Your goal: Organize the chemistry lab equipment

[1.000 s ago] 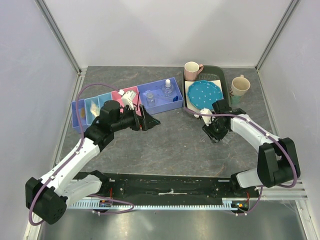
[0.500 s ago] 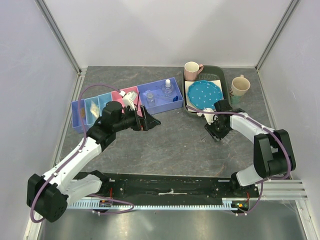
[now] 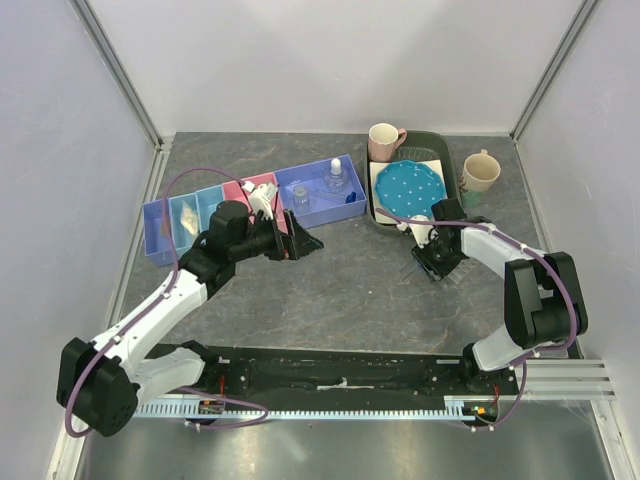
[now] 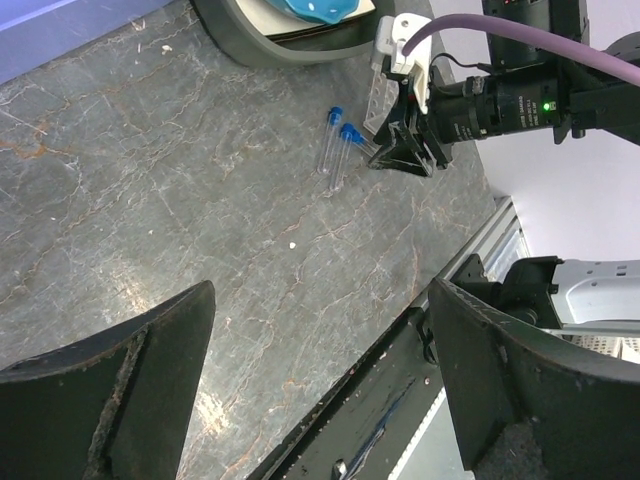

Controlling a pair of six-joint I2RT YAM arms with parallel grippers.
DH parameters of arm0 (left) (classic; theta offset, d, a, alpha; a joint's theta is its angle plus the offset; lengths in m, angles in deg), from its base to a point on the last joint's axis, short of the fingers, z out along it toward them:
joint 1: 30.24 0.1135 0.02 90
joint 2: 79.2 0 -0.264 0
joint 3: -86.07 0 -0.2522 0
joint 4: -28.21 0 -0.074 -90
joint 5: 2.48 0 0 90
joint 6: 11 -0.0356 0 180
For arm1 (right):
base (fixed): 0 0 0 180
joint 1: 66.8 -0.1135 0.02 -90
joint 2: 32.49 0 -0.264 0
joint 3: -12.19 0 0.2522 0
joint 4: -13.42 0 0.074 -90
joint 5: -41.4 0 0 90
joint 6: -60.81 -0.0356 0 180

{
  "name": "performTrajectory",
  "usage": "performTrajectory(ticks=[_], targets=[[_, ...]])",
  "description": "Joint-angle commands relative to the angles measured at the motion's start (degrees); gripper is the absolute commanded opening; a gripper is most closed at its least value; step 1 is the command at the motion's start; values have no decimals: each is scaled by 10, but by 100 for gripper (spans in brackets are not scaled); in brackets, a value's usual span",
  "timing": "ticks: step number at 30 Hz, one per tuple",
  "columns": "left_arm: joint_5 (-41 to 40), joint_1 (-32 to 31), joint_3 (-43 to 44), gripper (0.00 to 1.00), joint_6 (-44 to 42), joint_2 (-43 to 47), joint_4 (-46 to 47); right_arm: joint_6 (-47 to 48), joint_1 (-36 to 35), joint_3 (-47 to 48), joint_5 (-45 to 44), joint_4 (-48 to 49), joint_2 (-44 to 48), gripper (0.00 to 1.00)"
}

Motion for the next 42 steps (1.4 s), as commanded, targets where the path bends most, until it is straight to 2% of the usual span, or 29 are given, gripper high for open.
performTrajectory(ticks=[1,9,17,24,31,34,39,42], targets=[[18,-3,7,93,13,-9,31,0,1,-1,27,15,-9,43],[42,-3,-16,92,62,-21,86,-29,2,-32,25,34,6,27],[68,-3,-8,92,99,-57,131,-37,2,-41,24,33,30,16],[120,-15,5,91,114,-107,171,-5,4,-23,79,-23,67,13],[111,-37,0,90,142,-133,258,-14,3,55,166,-74,97,13],[85,-53,4,90,150,-146,305,-40,3,98,234,-78,96,13],[54,-86,32,89,155,-187,358,-141,4,150,410,-39,80,13],[34,-109,63,89,152,-213,358,-218,4,164,467,8,68,13]])
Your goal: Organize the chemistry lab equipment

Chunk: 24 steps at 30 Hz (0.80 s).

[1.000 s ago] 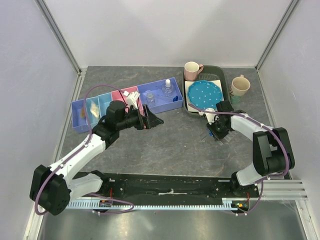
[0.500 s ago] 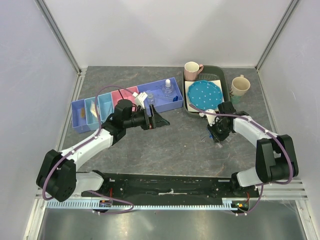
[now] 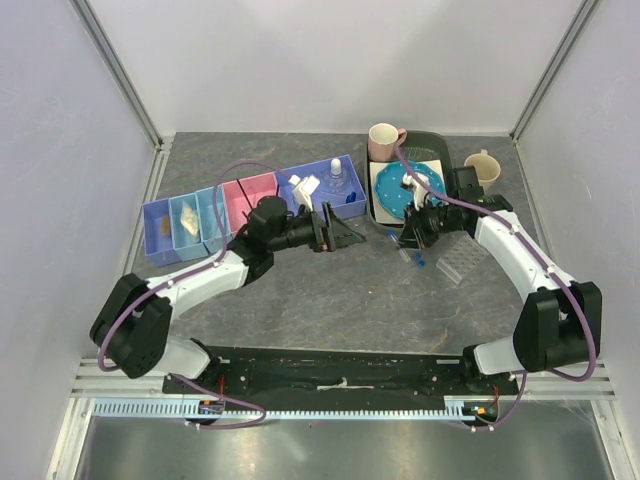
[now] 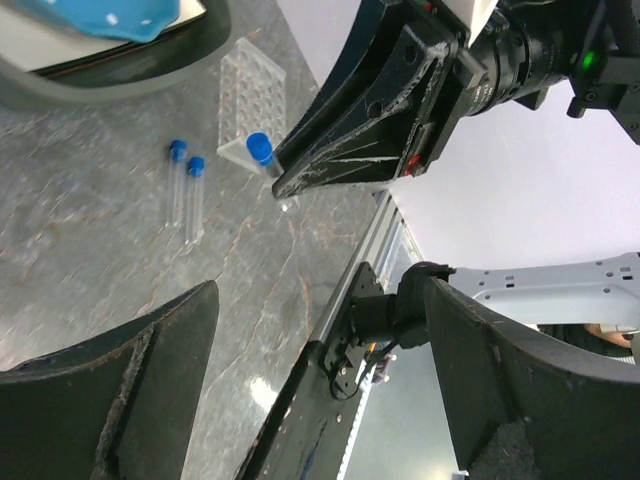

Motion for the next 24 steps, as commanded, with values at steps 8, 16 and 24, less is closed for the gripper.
performTrajectory(ticks=[8,16,24], targets=[[-148,-78,80,85,30,-58,49,-356,4,30,198,254,-22,13],[-211,-93,141,75,9,-74,-68,-557,3,-8,208,413,-36,13],[-228,-93,185,60,-29,-93,-124,-633,2,-47,204,503,-36,14]])
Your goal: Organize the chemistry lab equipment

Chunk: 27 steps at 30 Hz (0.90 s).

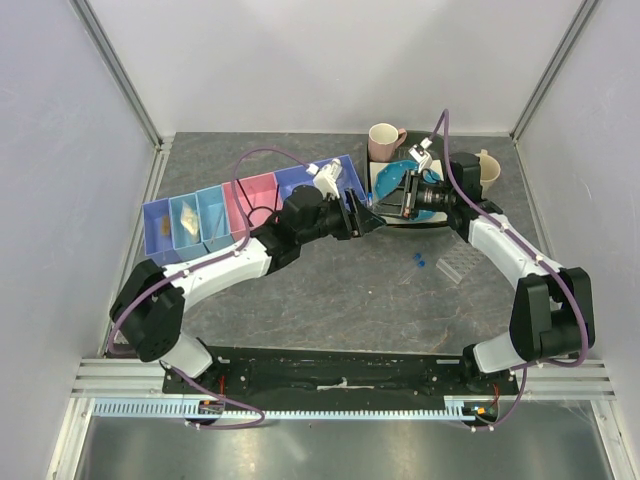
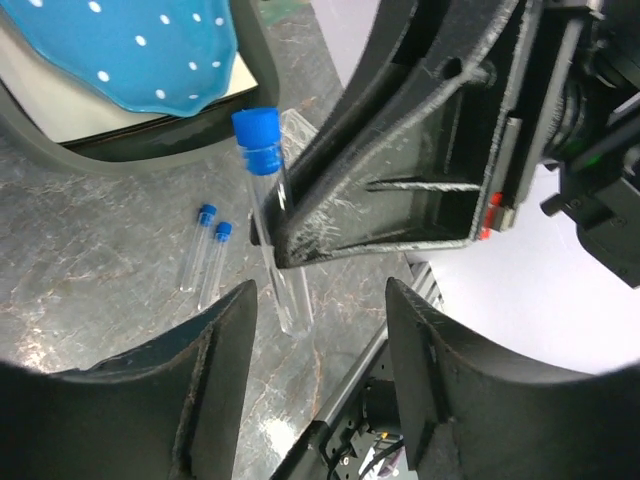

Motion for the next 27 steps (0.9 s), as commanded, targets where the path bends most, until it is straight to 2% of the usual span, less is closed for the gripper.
performTrajectory(ticks=[1,9,12,19,22,23,27], targets=[[-29,-3,50,58,-46,-21,-49,-62,1,-8,13,72,-1,14],[-52,-6,112,45,-99,-53,-142,-66,2,-10,7,71,-5,14],[-57,-7,119,26,-108,-54,-150,-64,2,-13,5,67,-4,14],[-55,-6,111,19,-139,-36,-176,-27,3,-10,3,38,5,18],[-46,-6,92,18,-163,-18,-177,25,2,16,6,-5,5,28],[-43,-6,84,18,-182,-12,-177,63,2,27,10,-21,2,35],[-31,-6,54,18,-223,19,-165,172,2,86,21,-107,-2,54]])
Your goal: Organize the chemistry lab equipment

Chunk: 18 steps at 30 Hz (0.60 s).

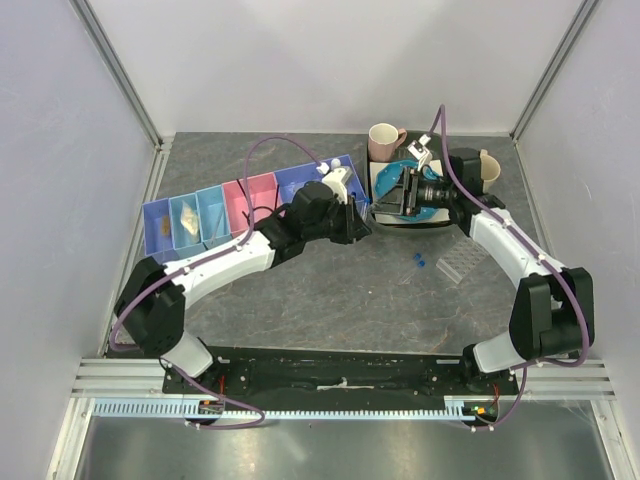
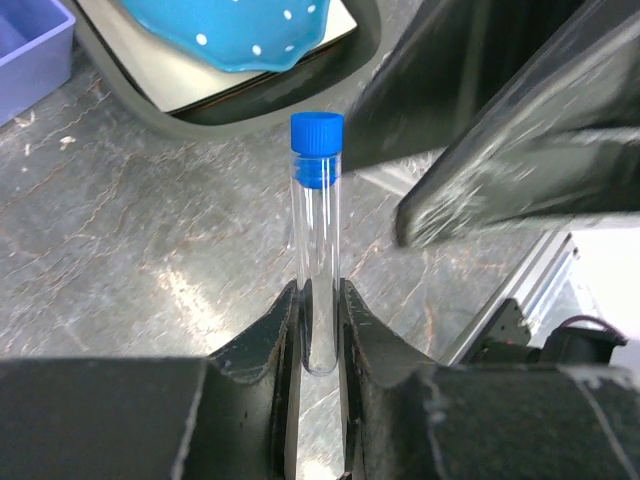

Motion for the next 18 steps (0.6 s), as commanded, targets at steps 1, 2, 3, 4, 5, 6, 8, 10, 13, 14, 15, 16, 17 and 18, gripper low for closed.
performTrajectory(ticks=[1,2,3,4,5,6,8,10,13,14,15,16,17,18], targets=[[6,1,-29,17,-81,55,7,141,1,89,23,-100,0,56],[8,1,-40,18,-93,67,7,161,2,99,25,-117,-3,62],[13,1,-45,17,-99,75,9,189,2,108,33,-146,-3,64],[15,1,-56,17,-106,81,11,201,1,119,37,-156,-5,66],[24,1,-61,17,-109,91,13,213,1,124,42,-163,-5,70],[29,1,-67,18,-112,97,16,218,1,130,52,-175,-7,72],[43,1,-81,17,-114,108,16,223,-3,134,57,-185,-8,73],[50,1,-94,17,-115,116,35,241,-15,141,57,-211,-11,73],[64,1,-106,17,-116,126,44,264,-36,151,53,-246,-17,73],[70,2,-109,17,-115,130,45,268,-43,154,52,-261,-18,73],[72,1,-110,17,-115,132,45,275,-48,158,52,-267,-21,73],[76,1,-113,17,-115,134,47,278,-62,159,50,-270,-22,73],[77,1,-113,17,-115,135,48,278,-67,160,49,-272,-22,73],[78,1,-115,17,-114,137,48,277,-72,159,46,-273,-23,73]])
